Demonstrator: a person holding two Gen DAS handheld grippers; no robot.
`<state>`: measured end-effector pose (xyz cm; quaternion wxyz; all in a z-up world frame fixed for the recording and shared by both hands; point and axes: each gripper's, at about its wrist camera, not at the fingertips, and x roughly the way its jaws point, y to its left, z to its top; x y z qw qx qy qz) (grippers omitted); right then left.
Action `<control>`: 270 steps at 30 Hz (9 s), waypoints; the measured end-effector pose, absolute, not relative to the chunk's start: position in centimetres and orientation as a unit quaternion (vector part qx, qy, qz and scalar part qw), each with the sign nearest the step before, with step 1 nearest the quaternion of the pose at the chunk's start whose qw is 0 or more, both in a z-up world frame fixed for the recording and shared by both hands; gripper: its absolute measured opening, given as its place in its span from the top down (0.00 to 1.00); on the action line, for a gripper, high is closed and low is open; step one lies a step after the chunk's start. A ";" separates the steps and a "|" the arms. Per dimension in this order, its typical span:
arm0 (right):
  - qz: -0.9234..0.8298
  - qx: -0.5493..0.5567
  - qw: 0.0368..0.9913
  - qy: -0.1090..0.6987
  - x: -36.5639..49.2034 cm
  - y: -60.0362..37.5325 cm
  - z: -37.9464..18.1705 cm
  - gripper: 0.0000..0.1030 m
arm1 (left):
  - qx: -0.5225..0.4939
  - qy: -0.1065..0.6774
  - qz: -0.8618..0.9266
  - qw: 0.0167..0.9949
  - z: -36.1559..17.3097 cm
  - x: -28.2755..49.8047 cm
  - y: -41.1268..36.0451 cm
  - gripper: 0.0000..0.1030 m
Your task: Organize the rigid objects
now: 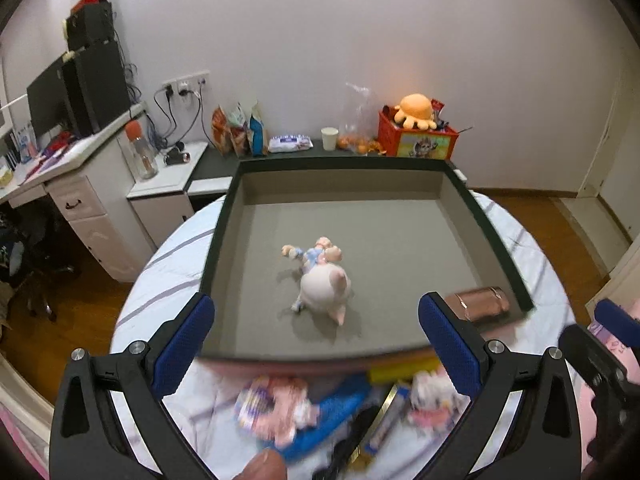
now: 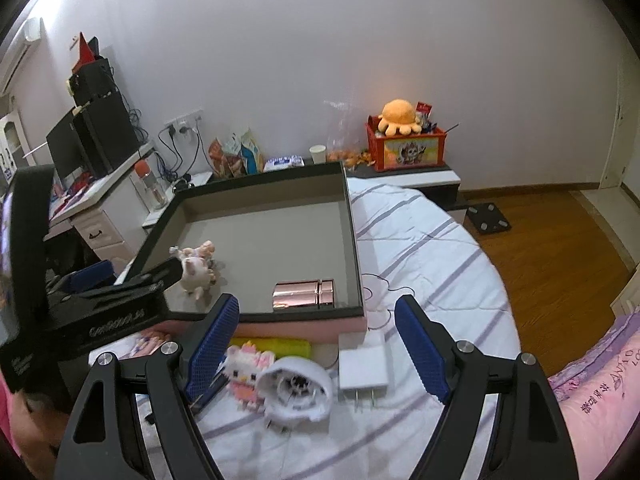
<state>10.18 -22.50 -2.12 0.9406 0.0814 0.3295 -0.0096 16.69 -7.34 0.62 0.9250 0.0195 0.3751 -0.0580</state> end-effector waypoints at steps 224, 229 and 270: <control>0.016 0.079 0.943 0.322 1.7 -21.8 -4.3 0.19 | -0.003 0.331 -0.021 0.943 1.0 2.1 -3.4 0.00; 0.013 0.077 0.941 0.329 2.2 -21.8 -4.6 0.19 | -0.007 0.340 -0.023 0.940 0.4 2.6 -3.1 0.00; -0.006 0.088 0.919 0.385 5.5 -22.8 -9.7 0.19 | -0.006 0.442 -0.077 0.894 -8.8 8.8 -3.7 0.43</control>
